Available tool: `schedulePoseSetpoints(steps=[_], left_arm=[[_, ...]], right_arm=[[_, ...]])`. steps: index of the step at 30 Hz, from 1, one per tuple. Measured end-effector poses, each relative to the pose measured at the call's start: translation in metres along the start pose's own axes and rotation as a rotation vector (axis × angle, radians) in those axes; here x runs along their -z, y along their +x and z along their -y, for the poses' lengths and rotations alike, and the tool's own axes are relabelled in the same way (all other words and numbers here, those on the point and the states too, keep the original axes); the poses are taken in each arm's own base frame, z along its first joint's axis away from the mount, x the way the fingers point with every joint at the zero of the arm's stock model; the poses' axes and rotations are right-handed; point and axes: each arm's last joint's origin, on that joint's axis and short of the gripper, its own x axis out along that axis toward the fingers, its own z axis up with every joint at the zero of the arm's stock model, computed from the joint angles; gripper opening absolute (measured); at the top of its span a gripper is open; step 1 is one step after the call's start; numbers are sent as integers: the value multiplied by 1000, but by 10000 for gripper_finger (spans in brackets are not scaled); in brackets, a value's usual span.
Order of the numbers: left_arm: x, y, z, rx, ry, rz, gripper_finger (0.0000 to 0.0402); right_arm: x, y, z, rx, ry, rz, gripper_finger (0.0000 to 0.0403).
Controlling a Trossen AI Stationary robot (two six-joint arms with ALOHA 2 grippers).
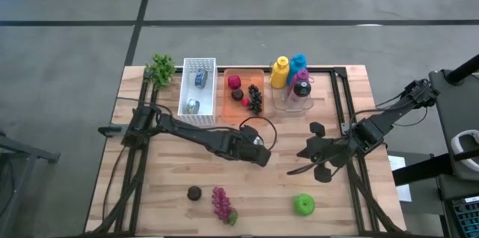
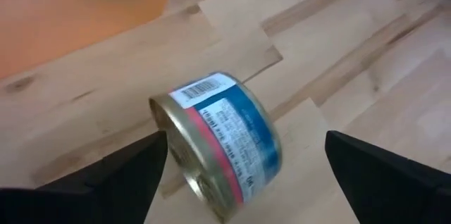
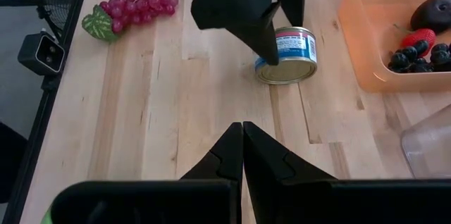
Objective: Pick & Place Food Item
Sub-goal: Put the blue tuna can into the white bin
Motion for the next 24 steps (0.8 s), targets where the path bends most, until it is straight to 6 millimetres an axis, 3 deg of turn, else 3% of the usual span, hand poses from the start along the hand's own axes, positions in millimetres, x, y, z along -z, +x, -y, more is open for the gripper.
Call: schedulePoseSetpoints(steps=[8,24], left_arm=[[12,12,-12,-32,7,-23,397],[12,12,-18,-95,40,-13,397]], right_arm=[[0,0,0,0,0,0,8],[0,0,0,0,0,0,8]])
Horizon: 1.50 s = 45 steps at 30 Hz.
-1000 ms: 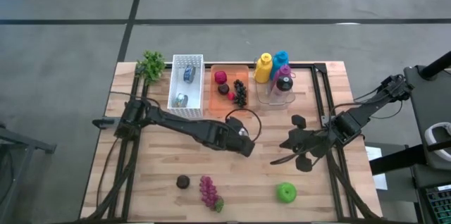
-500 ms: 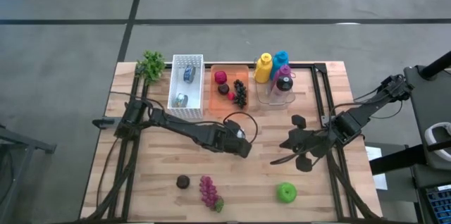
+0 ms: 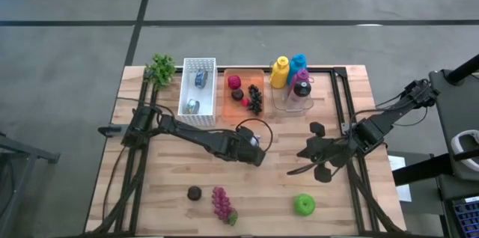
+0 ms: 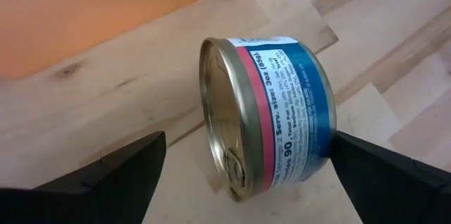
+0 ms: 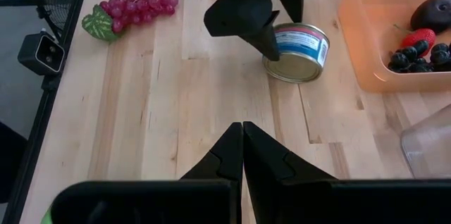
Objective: Pick & Place Food Item
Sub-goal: Put the blue tuna can into the white bin
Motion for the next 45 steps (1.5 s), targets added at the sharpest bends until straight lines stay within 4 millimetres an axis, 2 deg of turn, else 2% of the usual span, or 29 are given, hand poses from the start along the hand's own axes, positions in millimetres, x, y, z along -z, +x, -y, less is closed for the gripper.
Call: schedulePoseSetpoints(steps=[8,23,29,38,45], left_arm=[[10,19,-1,58,24,34,398],[9,20,0,63,29,67,379],[9,20,0,63,30,66,324],[9,20,0,62,34,68,186],[9,20,0,61,72,68,186]], right_arm=[[0,0,0,0,0,-1,8],[0,0,0,0,0,0,8],[0,0,0,0,0,-1,8],[0,0,0,1,-1,-1,8],[0,0,0,1,-1,-1,8]])
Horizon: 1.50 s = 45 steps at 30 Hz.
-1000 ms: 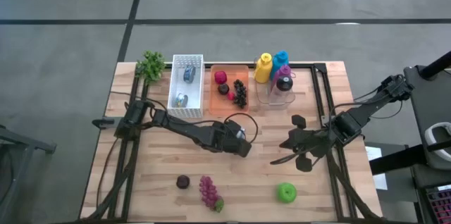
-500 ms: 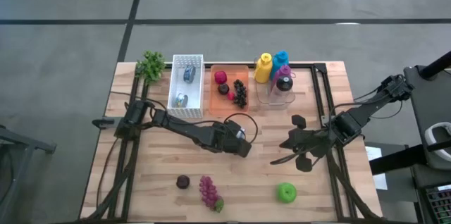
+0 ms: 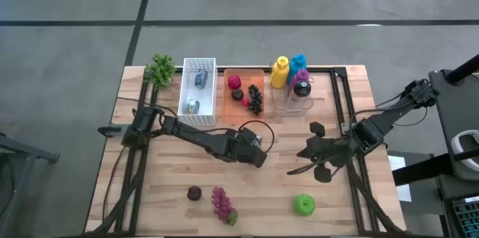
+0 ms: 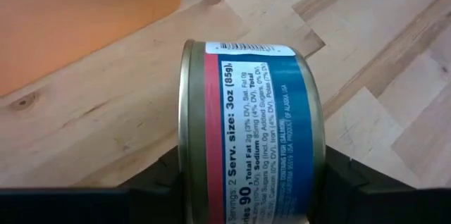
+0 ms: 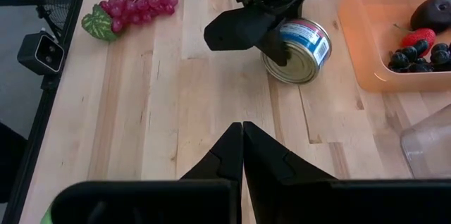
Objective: Pick & Place Food Item
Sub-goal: Put the blue tuna can into the white bin
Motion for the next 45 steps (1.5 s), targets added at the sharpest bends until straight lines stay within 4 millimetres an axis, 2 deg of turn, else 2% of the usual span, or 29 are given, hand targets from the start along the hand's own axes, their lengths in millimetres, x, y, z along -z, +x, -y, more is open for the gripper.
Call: schedulePoseSetpoints(steps=[11,15,21,30,34,38,45], left_arm=[[-4,-6,-2,-2,3,-9,186],[-15,-24,-4,18,-12,6,186],[-40,-64,-13,48,-53,36,186],[-75,-136,-53,26,-151,77,186],[-86,-158,-76,-20,-197,81,186],[-93,-169,-96,-86,-230,73,186],[-107,-164,-127,-246,-268,31,186]], right_arm=[[0,0,0,0,0,0,8],[0,0,0,0,0,0,8],[0,0,0,0,0,0,8],[0,0,0,0,0,1,8],[0,0,0,0,0,0,8],[0,0,0,0,0,0,8],[0,0,0,0,0,1,8]])
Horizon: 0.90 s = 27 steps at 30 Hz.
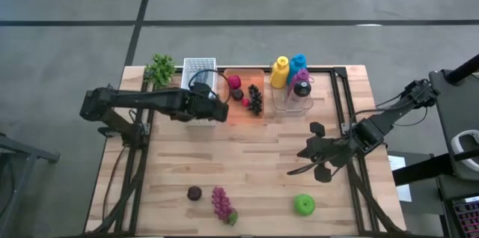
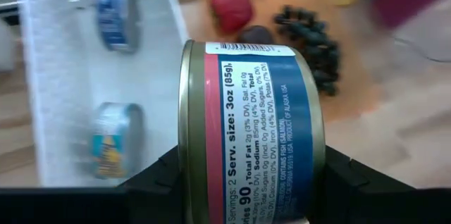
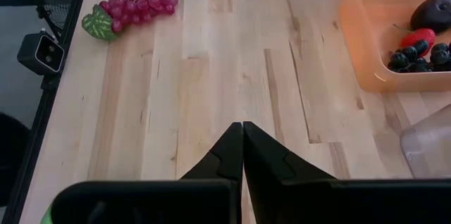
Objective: Pick & Place Food Item
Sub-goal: Put the blue tuna can into the white bin
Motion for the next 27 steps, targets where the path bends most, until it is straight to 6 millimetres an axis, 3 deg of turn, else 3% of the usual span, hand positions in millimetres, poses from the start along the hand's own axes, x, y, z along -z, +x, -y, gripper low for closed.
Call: schedulePoseSetpoints(steps=[12,19,27], left_arm=[[-39,62,-46,-157,-1,-180,186],[-45,100,-60,-58,-7,-215,186],[-43,121,-73,-70,-57,-195,186]], right_arm=[[0,0,0,0,0,0,8],[0,0,0,0,0,0,8],[0,0,0,0,0,0,8]])
